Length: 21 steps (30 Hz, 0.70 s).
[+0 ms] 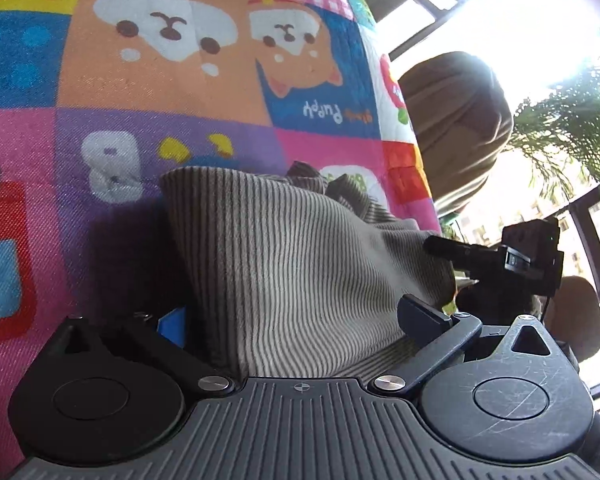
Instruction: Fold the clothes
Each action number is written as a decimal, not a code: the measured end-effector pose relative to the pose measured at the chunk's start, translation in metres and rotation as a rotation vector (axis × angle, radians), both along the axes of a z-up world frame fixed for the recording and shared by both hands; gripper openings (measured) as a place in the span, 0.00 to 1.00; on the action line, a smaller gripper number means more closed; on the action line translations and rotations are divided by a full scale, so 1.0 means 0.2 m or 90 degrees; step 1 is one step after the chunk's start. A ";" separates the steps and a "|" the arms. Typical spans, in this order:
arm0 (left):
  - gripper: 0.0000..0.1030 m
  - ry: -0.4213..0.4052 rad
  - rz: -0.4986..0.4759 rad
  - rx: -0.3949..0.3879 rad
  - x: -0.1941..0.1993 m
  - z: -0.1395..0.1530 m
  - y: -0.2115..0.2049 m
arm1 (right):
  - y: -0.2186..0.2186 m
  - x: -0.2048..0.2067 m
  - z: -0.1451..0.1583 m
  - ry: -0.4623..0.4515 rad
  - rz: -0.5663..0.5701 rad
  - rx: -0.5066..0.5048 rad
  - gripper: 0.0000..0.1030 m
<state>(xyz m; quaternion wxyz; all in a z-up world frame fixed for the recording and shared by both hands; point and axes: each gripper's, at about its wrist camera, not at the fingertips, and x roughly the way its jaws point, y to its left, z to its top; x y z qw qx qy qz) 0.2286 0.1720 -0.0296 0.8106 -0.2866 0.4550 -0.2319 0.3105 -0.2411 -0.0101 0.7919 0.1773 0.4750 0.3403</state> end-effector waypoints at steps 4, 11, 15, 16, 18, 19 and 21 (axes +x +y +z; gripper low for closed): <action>1.00 -0.006 0.020 -0.066 0.11 -0.02 -0.05 | 0.03 0.00 0.00 -0.012 -0.001 -0.009 1.00; 1.00 -0.019 0.031 -0.128 0.14 -0.06 -0.05 | 0.03 0.03 -0.02 -0.016 -0.003 0.019 1.00; 1.00 -0.041 0.042 -0.103 0.16 -0.05 -0.12 | 0.07 0.02 -0.02 -0.026 0.015 0.030 1.00; 1.00 -0.047 0.043 -0.106 0.16 -0.05 -0.13 | 0.09 0.01 -0.02 -0.031 0.026 0.029 0.99; 1.00 -0.054 0.042 -0.103 0.15 -0.05 -0.13 | 0.11 -0.03 0.00 -0.056 0.034 0.009 0.90; 0.98 -0.055 0.041 -0.097 0.15 -0.04 -0.12 | 0.12 -0.06 0.01 -0.069 0.033 -0.001 0.84; 0.91 -0.056 0.038 -0.073 0.14 -0.03 -0.12 | 0.10 -0.07 0.03 -0.082 0.013 -0.010 0.75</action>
